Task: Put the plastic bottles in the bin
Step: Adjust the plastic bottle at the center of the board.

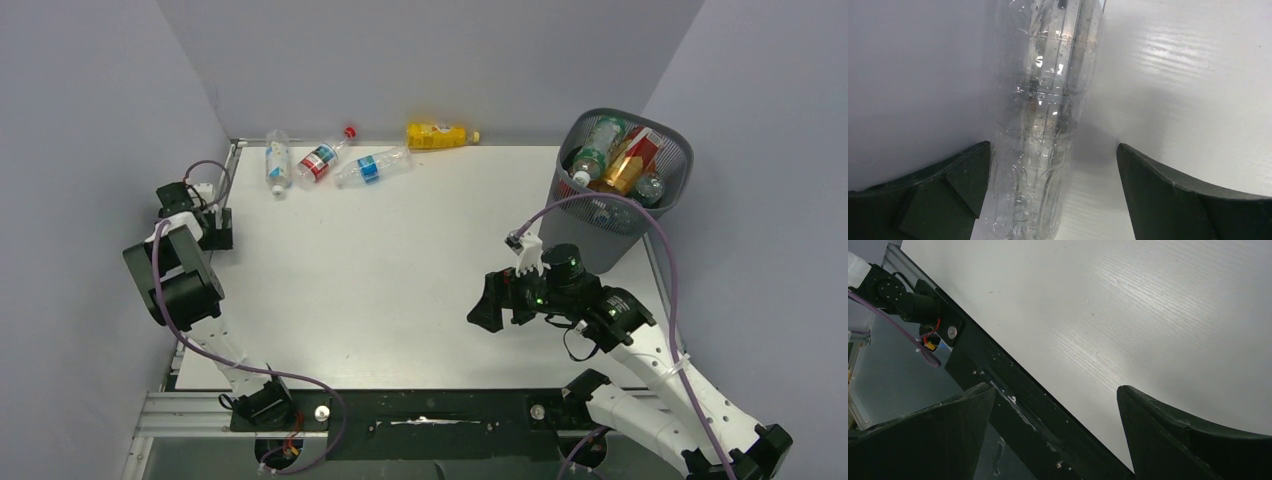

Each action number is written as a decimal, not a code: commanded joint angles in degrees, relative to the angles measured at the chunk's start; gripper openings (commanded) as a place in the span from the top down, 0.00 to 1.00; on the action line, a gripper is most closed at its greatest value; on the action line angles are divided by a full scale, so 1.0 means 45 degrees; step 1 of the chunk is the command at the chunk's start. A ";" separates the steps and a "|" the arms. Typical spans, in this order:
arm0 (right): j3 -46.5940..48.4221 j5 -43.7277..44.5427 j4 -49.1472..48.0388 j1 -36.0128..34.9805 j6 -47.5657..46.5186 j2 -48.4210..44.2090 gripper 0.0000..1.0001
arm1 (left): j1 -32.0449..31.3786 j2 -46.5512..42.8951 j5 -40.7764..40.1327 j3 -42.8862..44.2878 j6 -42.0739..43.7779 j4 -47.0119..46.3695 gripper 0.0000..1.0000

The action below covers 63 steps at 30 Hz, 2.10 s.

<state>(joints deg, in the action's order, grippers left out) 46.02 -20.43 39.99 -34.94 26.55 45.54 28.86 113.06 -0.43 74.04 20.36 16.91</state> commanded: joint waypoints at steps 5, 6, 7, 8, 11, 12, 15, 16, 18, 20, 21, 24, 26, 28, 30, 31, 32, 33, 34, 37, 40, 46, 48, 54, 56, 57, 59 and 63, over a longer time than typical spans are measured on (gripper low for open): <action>0.0067 0.0057 -0.0445 -0.0029 0.0019 -0.0439 0.01 | -0.1615 0.0168 0.2170 -0.1030 -0.0643 0.1627 0.08; 0.0066 0.0019 -0.0441 -0.0029 0.0009 -0.0440 0.01 | -0.1720 0.0025 0.2139 -0.1066 -0.0636 0.1647 0.08; 0.0066 -0.0004 -0.0448 -0.0017 -0.0014 -0.0443 0.01 | -0.1806 -0.0112 0.2211 -0.1053 -0.0603 0.1714 0.08; 0.0048 -0.0021 -0.0485 -0.0037 -0.0019 -0.0438 0.01 | -0.1849 -0.0207 0.2254 -0.1003 -0.0585 0.1844 0.08; 0.0099 -0.0114 -0.0551 -0.0034 -0.0067 -0.0408 0.01 | -0.2092 -0.0417 0.2255 -0.0878 -0.0574 0.2214 0.08; 0.0114 -0.0117 -0.0547 -0.0025 -0.0082 -0.0412 0.01 | -0.2214 -0.0516 0.2186 -0.0927 -0.0581 0.2253 0.08; 0.0182 -0.0169 -0.0527 -0.0029 -0.0123 -0.0426 0.01 | -0.2632 -0.0959 0.2131 -0.1198 -0.0736 0.2178 0.08; 0.0169 -0.0168 -0.0539 -0.0017 -0.0118 -0.0449 0.01 | -0.2836 -0.1136 0.2224 -0.1317 -0.0818 0.2071 0.08; 0.0154 -0.0194 -0.0505 -0.0034 -0.0099 -0.0497 0.01 | -0.3084 -0.1377 0.3126 -0.1365 -0.1019 0.2167 0.08; 0.0056 -0.0212 -0.0595 -0.0039 -0.0050 -0.0564 0.01 | -0.3636 -0.1850 0.4164 -0.1445 -0.1273 0.2316 0.08; -0.0011 -0.0266 -0.0670 -0.0025 -0.0026 -0.0568 0.01 | -0.4026 -0.2241 0.4402 -0.1562 -0.1447 0.2293 0.08; -0.0069 -0.0414 -0.0796 -0.0047 0.0057 -0.0487 0.01 | -0.5455 -0.3783 0.3398 -0.2324 -0.2011 0.1877 0.08; -0.0019 -0.0489 -0.0813 -0.0048 0.0079 -0.0400 0.00 | -0.5576 -0.4707 0.3263 -0.2638 -0.2273 0.1826 0.08; 0.0007 -0.0517 -0.0854 -0.0063 0.0078 -0.0383 0.00 | -0.5381 -0.5425 0.3155 -0.2635 -0.2338 0.1899 0.08; 0.0070 -0.0560 -0.0840 -0.0060 0.0078 -0.0305 0.00 | -0.5121 -0.5802 0.3085 -0.2239 -0.2348 0.2118 0.08; 0.0101 -0.0562 -0.0822 -0.0067 0.0080 -0.0280 0.00 | -0.4980 -0.5860 0.3283 -0.1889 -0.2329 0.2334 0.08; 0.0115 -0.0542 -0.0820 -0.0068 0.0100 -0.0276 0.00 | -0.4853 -0.5831 0.3540 -0.1449 -0.2338 0.2615 0.08; 0.0138 -0.0513 -0.0807 -0.0068 0.0115 -0.0276 0.00 | -0.4749 -0.5790 0.3821 -0.0952 -0.2379 0.2887 0.08; 0.0161 -0.0475 -0.0794 -0.0068 0.0143 -0.0286 0.00 | -0.4677 -0.5788 0.4174 -0.0414 -0.2435 0.3067 0.08; 0.0116 -0.0342 -0.0793 -0.0068 0.0279 -0.0393 0.00 | -0.4625 -0.5844 0.4054 -0.0123 -0.3377 0.2245 0.08; 0.0080 -0.0253 -0.0829 -0.0068 0.0403 -0.0484 0.00 | -0.4607 -0.5446 0.3635 -0.0437 -0.4443 0.0823 0.08; 0.0223 -0.0076 -0.0728 -0.0085 0.0429 -0.0361 0.00 | -0.4802 -0.3874 0.2245 -0.0579 -0.7709 -0.0983 0.08; 0.0306 -0.0017 -0.0668 -0.0085 0.0444 -0.0305 0.00 | -0.4812 -0.3464 0.1724 -0.0486 -0.8555 -0.1031 0.08; 0.0242 -0.0010 -0.0927 -0.0130 0.0873 -0.0169 0.00 | -0.4812 -0.2590 0.2139 -0.0182 -0.9615 -0.0728 0.08; 0.0271 0.0025 -0.1004 -0.0143 0.1020 -0.0125 0.00 | -0.4812 -0.2656 0.2195 -0.0485 -0.9829 -0.1011 0.08; 0.0295 0.0078 -0.1014 -0.0163 0.1065 -0.0111 0.00 | -0.4812 -0.2710 0.2235 -0.0622 -0.9868 -0.1131 0.08; 0.0365 0.0169 -0.0984 -0.0181 0.1145 -0.0098 0.00 | -0.4828 -0.2800 0.2284 -0.0788 -0.9895 -0.1271 0.08; 0.0455 0.0327 -0.0988 -0.0216 0.1246 -0.0022 0.00 | -0.4822 -0.2857 0.2295 -0.0722 -0.9690 -0.0984 0.08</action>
<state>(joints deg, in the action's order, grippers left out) 45.93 -20.05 38.87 -35.38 30.94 45.34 7.22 102.19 9.23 70.24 -22.52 15.25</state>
